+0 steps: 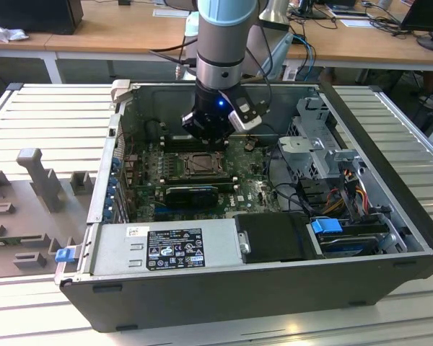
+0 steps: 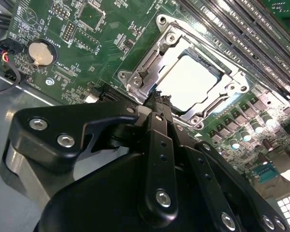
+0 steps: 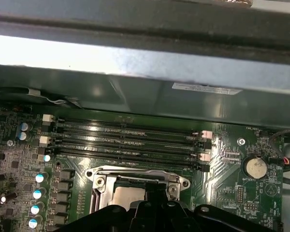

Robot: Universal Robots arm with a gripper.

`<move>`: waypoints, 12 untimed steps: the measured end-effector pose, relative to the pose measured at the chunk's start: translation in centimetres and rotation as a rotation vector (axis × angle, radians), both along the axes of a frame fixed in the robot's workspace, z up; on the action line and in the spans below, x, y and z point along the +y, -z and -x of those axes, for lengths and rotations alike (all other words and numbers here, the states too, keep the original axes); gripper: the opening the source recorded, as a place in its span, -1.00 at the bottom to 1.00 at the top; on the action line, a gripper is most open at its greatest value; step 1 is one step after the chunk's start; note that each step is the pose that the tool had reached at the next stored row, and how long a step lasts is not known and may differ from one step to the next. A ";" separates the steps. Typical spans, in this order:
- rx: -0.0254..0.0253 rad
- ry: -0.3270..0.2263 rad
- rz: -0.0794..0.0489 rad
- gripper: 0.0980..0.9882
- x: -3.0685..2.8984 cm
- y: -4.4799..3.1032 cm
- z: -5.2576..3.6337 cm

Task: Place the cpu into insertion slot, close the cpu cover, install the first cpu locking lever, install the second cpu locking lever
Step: 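Install the second cpu locking lever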

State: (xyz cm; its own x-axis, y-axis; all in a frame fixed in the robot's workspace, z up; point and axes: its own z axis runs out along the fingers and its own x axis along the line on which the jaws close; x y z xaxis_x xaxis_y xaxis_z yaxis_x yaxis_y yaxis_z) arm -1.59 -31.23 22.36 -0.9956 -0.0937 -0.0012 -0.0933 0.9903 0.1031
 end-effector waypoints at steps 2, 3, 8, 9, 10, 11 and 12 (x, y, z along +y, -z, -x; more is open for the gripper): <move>0.0000 0.000 0.000 -0.98 -0.18 0.00 0.00; 0.0000 0.000 0.000 -0.98 -0.34 0.00 0.00; 0.0000 0.000 0.000 -0.98 -0.71 0.00 0.00; 0.0000 0.000 0.000 -0.98 -0.80 0.00 0.00; 0.0000 0.000 0.000 -0.98 -0.88 0.00 0.00; 0.0000 0.000 0.000 -0.98 -0.95 0.00 0.00; 0.0000 0.000 0.000 -0.98 -1.03 0.00 0.00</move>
State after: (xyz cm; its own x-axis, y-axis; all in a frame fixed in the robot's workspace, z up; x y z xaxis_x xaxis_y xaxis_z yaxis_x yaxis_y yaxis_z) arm -1.59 -32.26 22.35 -0.9956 -0.0937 -0.0012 -0.0933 0.9903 0.1031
